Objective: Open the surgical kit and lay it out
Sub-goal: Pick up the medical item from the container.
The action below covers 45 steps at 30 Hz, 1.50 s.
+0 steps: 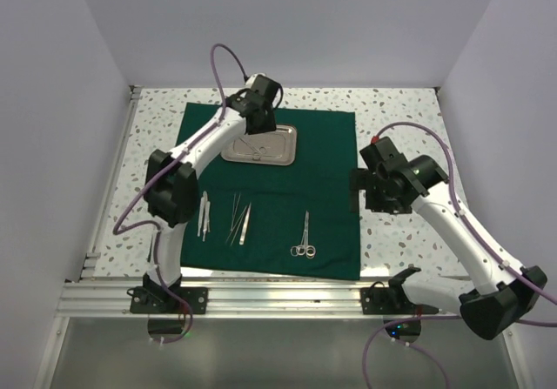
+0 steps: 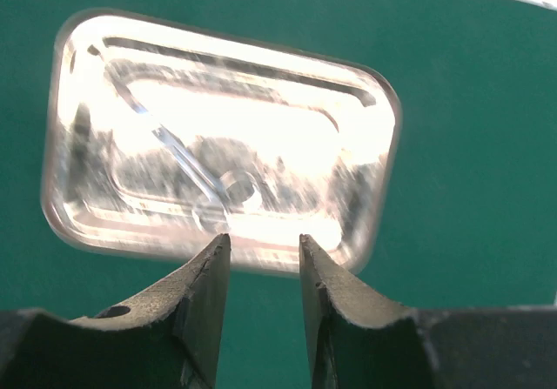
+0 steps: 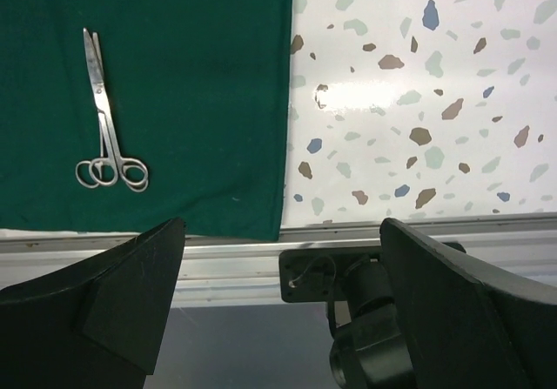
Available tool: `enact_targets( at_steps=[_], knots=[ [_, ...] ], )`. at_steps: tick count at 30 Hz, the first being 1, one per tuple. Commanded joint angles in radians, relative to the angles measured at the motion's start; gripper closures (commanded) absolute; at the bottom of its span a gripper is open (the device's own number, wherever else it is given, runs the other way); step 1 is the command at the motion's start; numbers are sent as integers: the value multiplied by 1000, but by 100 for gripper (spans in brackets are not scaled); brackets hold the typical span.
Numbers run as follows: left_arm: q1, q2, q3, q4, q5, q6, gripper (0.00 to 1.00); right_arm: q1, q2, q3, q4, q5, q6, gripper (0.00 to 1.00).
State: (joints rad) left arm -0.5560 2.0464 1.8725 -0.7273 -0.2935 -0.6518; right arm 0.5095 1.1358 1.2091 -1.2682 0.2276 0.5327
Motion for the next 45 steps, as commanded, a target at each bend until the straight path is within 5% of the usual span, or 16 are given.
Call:
enact_targets(
  at_steps=[1, 9, 28, 45],
  knots=[
    [54, 150, 175, -66, -55, 107, 60, -2, 45, 66, 6, 36, 27, 1],
    [149, 365, 370, -77, -41, 81, 59, -3, 139, 113, -23, 53, 27, 2],
    [217, 362, 218, 18, -53, 76, 59, -3, 262, 122, 13, 41, -10, 2],
    [280, 416, 228, 23, -21, 77, 62, -3, 317, 148, 23, 52, -33, 1]
  ],
)
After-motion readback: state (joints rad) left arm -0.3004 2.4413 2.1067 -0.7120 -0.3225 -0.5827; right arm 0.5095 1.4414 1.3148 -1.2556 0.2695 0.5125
